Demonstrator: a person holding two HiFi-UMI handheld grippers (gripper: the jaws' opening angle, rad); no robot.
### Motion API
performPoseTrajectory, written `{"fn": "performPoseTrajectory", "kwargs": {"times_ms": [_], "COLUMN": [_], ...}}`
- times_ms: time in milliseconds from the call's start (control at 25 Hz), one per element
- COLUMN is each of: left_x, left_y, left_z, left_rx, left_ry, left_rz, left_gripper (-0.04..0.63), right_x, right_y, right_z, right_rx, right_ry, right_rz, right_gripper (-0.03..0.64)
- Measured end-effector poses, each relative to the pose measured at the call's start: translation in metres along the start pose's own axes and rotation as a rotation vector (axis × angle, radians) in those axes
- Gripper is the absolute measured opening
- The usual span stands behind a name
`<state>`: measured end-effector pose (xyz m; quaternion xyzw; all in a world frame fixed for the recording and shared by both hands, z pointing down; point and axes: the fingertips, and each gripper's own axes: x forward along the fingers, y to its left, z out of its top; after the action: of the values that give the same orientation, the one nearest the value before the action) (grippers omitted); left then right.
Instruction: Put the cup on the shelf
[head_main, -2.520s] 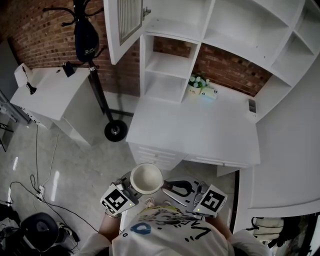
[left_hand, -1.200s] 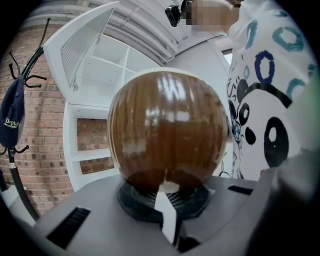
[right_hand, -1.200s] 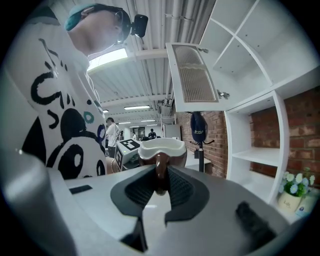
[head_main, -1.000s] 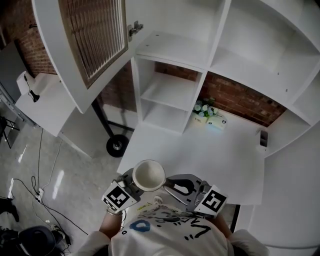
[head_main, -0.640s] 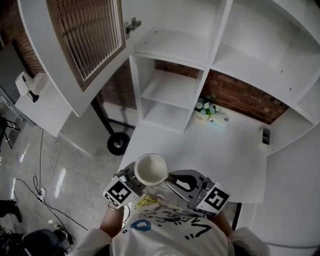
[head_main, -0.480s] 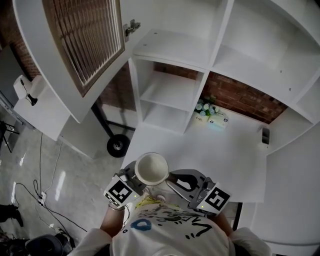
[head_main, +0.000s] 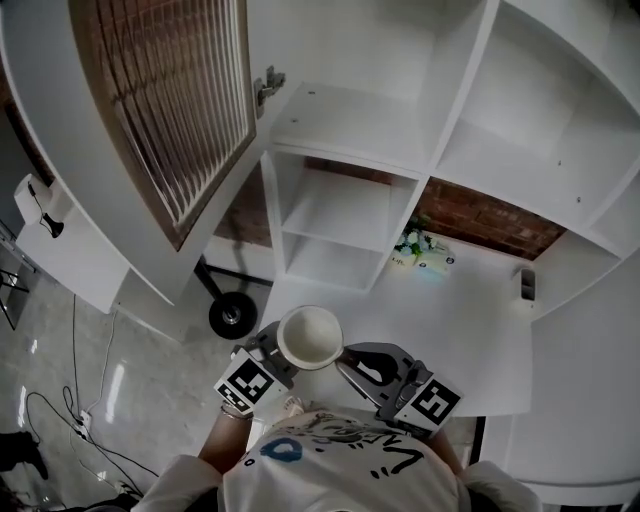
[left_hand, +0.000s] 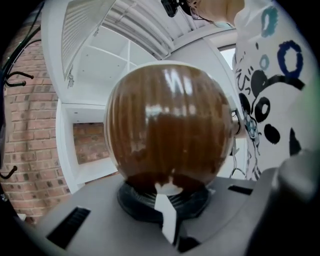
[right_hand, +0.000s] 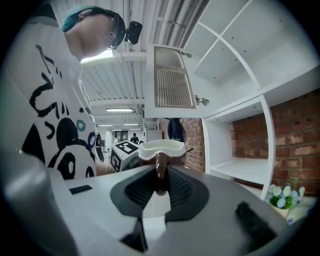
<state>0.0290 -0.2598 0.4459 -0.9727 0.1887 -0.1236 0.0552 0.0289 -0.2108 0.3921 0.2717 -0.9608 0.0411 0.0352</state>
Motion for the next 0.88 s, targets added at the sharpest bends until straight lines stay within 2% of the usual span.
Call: {"fn": "performPoseTrajectory", "kwargs": {"times_ms": [120, 440, 880], "left_x": [0.01, 0.027, 0.034], "left_y": [0.019, 0.065, 0.1], "left_z": [-0.001, 0.003, -0.002], "left_rx": [0.019, 0.005, -0.043], "left_ry": [0.023, -0.008, -0.029], "left_rz": [0.006, 0.019, 0.119], "left_gripper": [0.015, 0.015, 0.015], "right_x": [0.009, 0.032, 0.042], "right_y": [-0.016, -0.052, -0.078], "right_z": [0.003, 0.009, 0.009], "right_rx": [0.017, 0.034, 0.065], "right_ry": [-0.018, -0.049, -0.07], "right_rz": [-0.039, -0.106, -0.149], "right_gripper": [0.061, 0.061, 0.061]}}
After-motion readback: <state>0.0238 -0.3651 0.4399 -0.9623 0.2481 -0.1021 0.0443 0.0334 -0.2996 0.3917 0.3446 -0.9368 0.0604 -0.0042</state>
